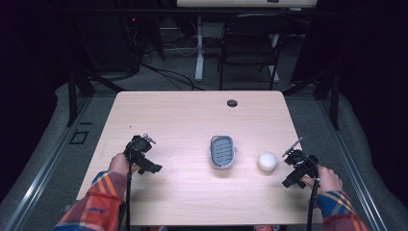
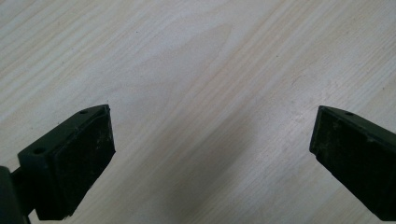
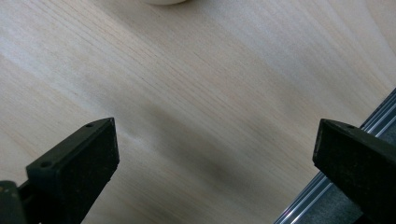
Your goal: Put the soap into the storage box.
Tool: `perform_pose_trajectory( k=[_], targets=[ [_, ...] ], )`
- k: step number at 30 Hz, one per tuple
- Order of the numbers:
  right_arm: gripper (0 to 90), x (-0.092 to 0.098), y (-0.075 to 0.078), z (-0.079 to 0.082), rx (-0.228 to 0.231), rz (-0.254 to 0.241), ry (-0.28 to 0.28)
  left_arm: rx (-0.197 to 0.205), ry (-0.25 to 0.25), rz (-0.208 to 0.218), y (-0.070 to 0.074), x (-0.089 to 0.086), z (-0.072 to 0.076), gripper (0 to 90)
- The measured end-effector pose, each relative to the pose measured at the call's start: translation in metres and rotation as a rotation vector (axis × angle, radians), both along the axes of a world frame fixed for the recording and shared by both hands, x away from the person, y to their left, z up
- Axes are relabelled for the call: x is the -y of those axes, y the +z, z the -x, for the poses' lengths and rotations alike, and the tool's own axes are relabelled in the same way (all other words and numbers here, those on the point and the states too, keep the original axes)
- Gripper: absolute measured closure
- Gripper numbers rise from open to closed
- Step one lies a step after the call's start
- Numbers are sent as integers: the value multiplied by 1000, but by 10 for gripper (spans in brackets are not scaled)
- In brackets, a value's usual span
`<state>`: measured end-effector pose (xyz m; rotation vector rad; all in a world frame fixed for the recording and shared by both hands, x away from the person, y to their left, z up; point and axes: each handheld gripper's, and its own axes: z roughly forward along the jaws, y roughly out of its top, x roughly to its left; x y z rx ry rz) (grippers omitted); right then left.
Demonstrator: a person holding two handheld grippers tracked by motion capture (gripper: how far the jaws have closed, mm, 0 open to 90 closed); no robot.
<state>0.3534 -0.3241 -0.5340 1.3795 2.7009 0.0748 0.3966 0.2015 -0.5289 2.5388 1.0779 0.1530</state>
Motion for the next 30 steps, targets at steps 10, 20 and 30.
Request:
perform_pose_trajectory(
  k=[10, 20, 30],
  targets=[
    [0, -2, 3, -2, -6, -19, 14, -4, -6, 5, 0, 0, 0, 0],
    [0, -8, 1, -2, -3, -37, -26, 0, -9, 13, 0, 1, 0, 0],
    [0, -10, 11, -7, -27, -80, -3, -2, -9, 14, 0, 1, -1, 0]
  ],
)
